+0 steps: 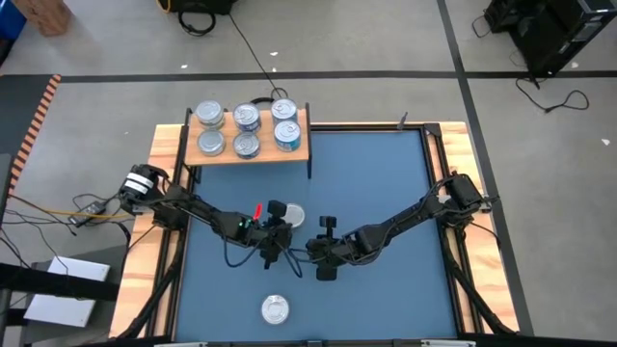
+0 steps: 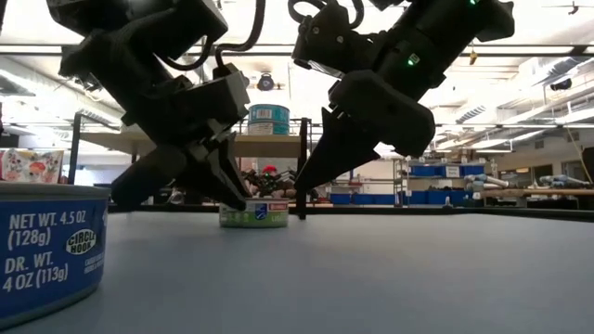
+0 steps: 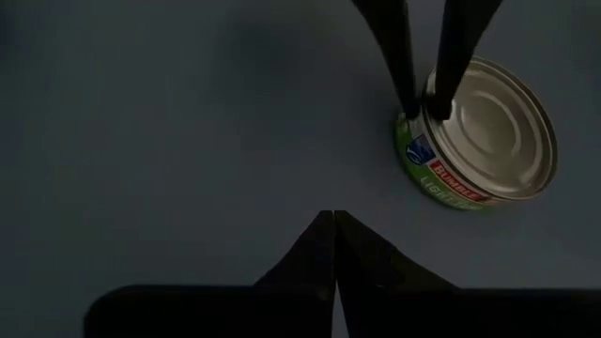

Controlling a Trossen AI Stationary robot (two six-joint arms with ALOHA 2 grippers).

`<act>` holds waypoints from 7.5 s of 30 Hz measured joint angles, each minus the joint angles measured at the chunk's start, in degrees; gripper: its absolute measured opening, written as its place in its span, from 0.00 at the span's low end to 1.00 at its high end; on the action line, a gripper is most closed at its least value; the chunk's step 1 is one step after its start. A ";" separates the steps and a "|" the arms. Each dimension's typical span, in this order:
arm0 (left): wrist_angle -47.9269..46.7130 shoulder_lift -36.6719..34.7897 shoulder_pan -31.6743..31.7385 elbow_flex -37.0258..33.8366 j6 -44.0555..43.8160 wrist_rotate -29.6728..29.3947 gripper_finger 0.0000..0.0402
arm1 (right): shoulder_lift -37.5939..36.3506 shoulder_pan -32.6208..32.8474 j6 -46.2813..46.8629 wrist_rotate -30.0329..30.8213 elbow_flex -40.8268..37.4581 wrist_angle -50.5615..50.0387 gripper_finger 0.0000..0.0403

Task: Stack canned seafood by type on shelf
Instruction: Stack the green white tuna can on top of the green white tuna can on the shelf

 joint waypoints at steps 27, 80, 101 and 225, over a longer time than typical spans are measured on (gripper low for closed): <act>-10.67 -3.30 -0.40 7.73 -1.73 0.31 0.00 | 0.52 3.98 -7.58 11.61 0.00 -1.76 0.24; 4.39 -10.00 -0.45 -3.13 -12.49 16.04 0.31 | 7.56 2.93 -8.77 22.78 -0.24 12.60 0.75; 1.73 -9.98 -1.65 -3.13 -4.15 21.34 0.01 | -0.83 0.91 5.65 0.95 -0.24 1.07 0.33; 14.38 -9.72 1.78 -2.08 -26.22 23.75 0.00 | -0.74 4.68 -20.22 17.00 -0.24 5.28 0.65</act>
